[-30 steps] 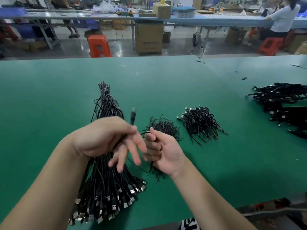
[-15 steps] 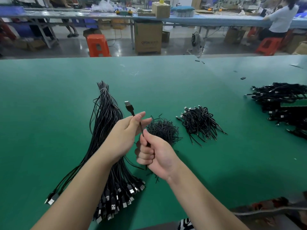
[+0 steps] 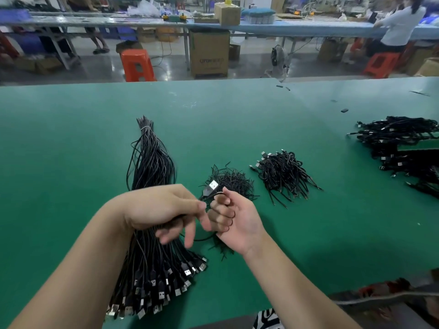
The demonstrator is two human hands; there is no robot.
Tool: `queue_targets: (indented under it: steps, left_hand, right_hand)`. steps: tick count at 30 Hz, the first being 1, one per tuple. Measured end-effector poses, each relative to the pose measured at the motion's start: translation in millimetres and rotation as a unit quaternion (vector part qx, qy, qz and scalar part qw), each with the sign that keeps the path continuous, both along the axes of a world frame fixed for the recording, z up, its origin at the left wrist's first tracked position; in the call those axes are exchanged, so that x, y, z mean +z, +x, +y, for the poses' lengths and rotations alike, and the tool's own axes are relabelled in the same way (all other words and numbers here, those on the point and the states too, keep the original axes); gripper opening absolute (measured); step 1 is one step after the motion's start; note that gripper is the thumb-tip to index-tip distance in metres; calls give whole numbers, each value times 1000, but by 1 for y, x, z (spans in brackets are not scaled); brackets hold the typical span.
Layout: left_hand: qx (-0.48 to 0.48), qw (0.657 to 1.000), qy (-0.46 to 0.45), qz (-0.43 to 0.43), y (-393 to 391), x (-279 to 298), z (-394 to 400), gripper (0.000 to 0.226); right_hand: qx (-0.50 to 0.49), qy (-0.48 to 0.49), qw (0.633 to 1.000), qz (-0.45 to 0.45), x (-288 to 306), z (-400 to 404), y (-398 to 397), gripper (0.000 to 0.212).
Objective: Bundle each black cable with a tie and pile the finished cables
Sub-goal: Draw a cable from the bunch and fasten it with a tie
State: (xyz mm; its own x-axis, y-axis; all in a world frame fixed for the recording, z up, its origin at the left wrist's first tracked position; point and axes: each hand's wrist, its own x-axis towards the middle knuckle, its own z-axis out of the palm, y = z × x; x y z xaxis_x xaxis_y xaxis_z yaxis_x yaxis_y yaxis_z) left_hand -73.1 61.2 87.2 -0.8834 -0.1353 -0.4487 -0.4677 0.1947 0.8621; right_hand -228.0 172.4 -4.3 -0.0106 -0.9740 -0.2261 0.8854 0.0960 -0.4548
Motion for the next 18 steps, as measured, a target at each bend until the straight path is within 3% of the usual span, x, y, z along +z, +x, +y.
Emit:
queue_targets:
  steps: [3,6,8,11,15,18]
  left_hand:
    - [109,985,-99,-93,-10,-15,6,40]
    - [265,955,-130,-8,-21,-25,10,34]
    - [369,922,-55,99,-30,-26,15,30]
    - [481,844,3,236,-42,-30,20,29]
    - [485,751,263,363,-46,-17,10,44]
    - [414,762,330,372,-34,-3,2,39]
  right_hand:
    - [12,-19,999,31,5,-2,0,33]
    - [20,-22,998,60,7,-1,5,34]
    - [23,-23,997,77,6,-1,9,34]
    - [44,-21,995,87,5,-2,18,37]
    - [74,-24,992,96,2,-1,26,47]
    - [62,-13,996,63,4,-3,20,48]
